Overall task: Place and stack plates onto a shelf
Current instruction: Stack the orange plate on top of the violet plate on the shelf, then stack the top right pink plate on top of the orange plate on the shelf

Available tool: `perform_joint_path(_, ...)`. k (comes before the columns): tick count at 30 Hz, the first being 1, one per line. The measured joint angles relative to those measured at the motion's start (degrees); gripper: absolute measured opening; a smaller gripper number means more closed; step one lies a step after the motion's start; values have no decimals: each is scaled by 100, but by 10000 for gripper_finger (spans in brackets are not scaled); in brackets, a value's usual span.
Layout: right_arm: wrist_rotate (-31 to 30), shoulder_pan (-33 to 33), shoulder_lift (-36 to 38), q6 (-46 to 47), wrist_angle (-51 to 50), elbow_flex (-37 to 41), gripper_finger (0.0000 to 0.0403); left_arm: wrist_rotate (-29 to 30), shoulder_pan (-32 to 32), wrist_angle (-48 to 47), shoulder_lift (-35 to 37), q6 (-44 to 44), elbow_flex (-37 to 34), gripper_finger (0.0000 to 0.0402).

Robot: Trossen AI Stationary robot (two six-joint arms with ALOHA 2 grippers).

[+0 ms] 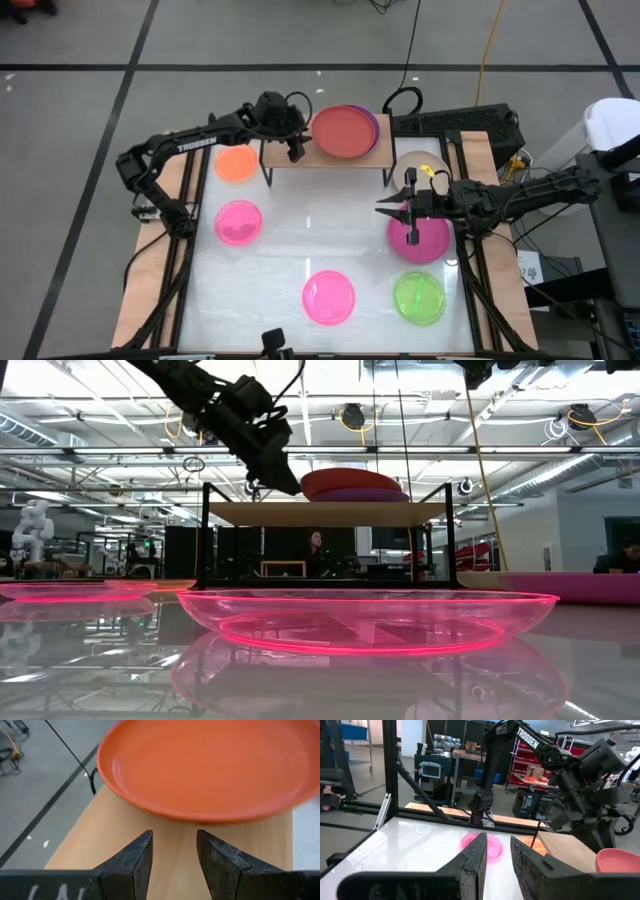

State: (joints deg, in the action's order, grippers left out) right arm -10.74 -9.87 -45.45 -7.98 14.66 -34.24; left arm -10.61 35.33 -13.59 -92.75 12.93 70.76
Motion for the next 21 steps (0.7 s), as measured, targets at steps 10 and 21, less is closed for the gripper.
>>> perform_joint_path(10,-3,0,0,85,-38,0,73,-5,-104,356,4,0,1,159)
perform_joint_path(21,-7,0,0,89,-36,0,73,-9,-110,323,7,76,2,159)
